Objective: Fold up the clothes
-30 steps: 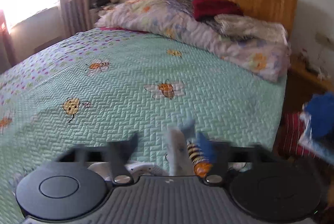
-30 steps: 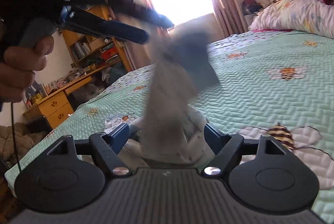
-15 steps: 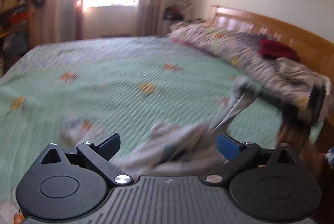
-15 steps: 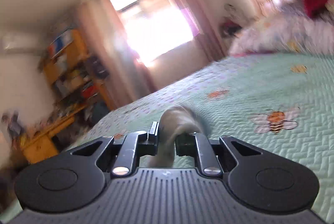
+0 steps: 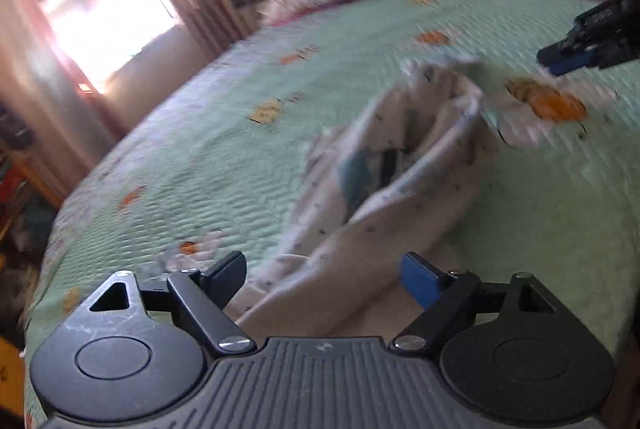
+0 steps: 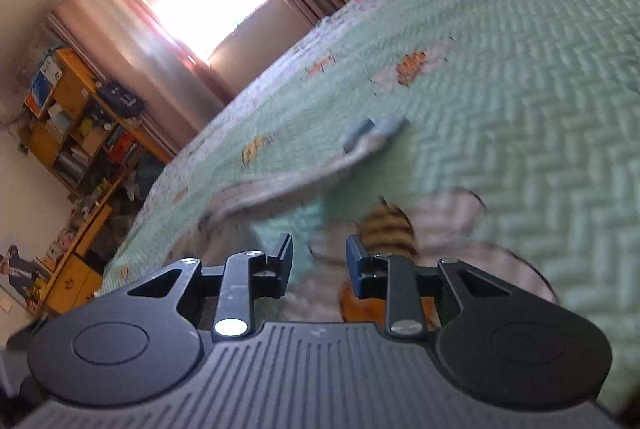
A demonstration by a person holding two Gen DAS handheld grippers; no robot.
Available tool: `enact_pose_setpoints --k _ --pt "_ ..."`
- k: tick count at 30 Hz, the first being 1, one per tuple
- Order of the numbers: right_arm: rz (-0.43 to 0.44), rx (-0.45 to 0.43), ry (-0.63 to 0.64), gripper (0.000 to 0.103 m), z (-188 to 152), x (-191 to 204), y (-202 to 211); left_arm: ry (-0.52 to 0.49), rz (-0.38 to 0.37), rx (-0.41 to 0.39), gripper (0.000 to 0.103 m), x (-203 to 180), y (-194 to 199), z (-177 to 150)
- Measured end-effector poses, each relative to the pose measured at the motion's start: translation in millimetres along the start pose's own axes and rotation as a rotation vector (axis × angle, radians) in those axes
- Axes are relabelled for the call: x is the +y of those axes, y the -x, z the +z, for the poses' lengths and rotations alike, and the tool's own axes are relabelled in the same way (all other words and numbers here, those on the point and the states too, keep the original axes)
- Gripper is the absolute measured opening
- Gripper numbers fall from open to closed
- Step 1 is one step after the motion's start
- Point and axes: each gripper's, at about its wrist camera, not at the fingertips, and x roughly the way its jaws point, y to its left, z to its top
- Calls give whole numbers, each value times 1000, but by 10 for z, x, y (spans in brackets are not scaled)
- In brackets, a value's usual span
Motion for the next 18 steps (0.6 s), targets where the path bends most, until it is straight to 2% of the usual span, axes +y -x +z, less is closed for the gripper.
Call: enact_pose_setpoints --k 3,4,5,7,8,11,13,16,18 --pt "-10 19 27 35 13 -48 71 -20 -38 44 82 27 -157 -32" --pt "-14 18 40 36 13 -41 107 -25 -50 64 64 34 -203 -46" --pt "-17 14 55 38 13 -23 134 -29 -61 85 36 39 -246 -60" --pt "-16 4 73 39 34 -15 136 -38 -83 127 11 49 -333 -89" --pt "-9 0 73 39 34 1 142 -34 -90 130 5 51 -341 -107" --pt "10 -3 71 39 42 27 119 -14 -108 91 3 5 -131 -167" --pt "37 1 79 39 22 66 103 -41 -171 60 3 -152 126 -220" --pt "99 13 123 39 -14 206 79 -90 -267 50 4 -439 452 -342" --pt "164 48 151 39 -30 344 7 -78 -330 66 6 -535 546 -438"
